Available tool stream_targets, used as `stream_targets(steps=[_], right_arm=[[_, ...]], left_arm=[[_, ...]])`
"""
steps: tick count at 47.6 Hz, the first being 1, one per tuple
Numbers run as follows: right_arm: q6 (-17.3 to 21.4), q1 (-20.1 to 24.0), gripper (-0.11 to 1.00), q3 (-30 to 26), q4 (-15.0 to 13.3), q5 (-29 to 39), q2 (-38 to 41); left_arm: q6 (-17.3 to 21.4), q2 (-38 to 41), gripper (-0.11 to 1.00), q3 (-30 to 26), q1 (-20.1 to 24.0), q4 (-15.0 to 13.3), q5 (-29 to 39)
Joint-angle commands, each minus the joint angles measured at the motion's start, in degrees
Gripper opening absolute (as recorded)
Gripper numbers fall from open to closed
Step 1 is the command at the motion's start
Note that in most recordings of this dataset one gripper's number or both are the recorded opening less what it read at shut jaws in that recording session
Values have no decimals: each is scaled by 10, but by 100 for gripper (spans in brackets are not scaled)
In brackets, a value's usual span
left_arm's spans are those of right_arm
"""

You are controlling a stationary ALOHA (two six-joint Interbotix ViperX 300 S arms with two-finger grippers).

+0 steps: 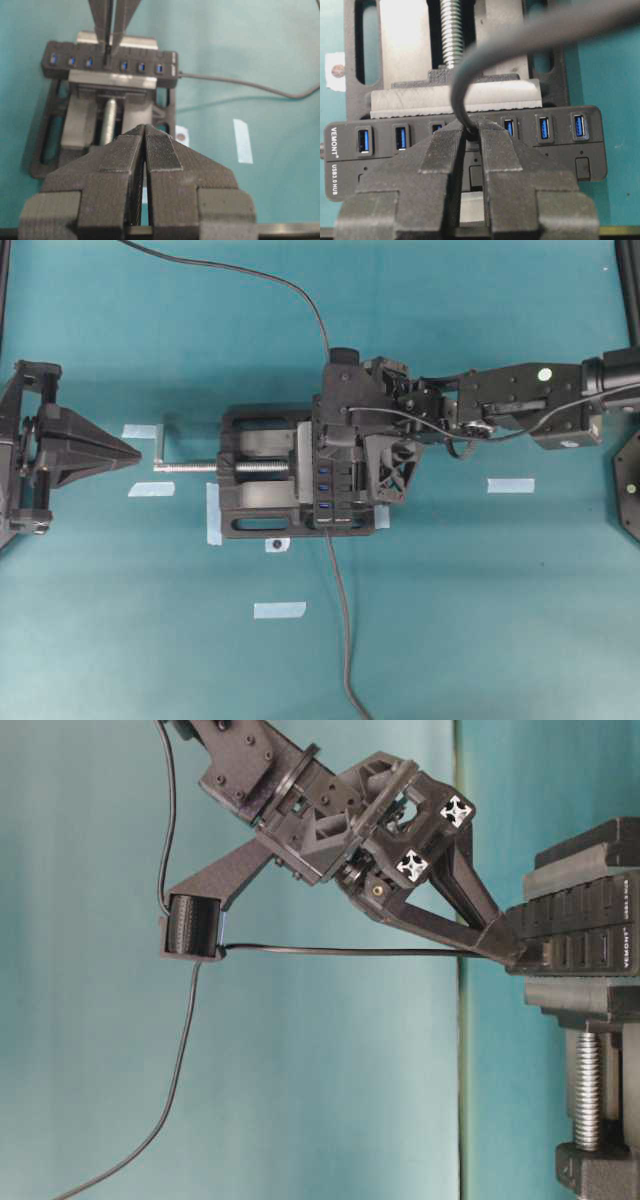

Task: Insert the USB into the center port of the fixed hub
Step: 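Push the plug into the center port with the right gripper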

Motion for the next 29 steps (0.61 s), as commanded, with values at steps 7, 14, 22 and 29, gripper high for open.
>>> stream_targets(steps=[7, 14, 22, 29], right_arm=[[6, 4, 8, -3, 1, 7, 6], [6, 5, 8, -1, 7, 7, 8], [6, 6, 8, 0, 11, 10, 14], [6, 11, 8, 0, 12, 18, 27]], left_arm=[[-1, 3, 1, -9, 0, 1, -4], [-1, 3, 1, -9, 1, 0, -4], [-1, 3, 1, -9, 0, 0, -3], [-2, 3, 1, -8, 1, 0, -4]])
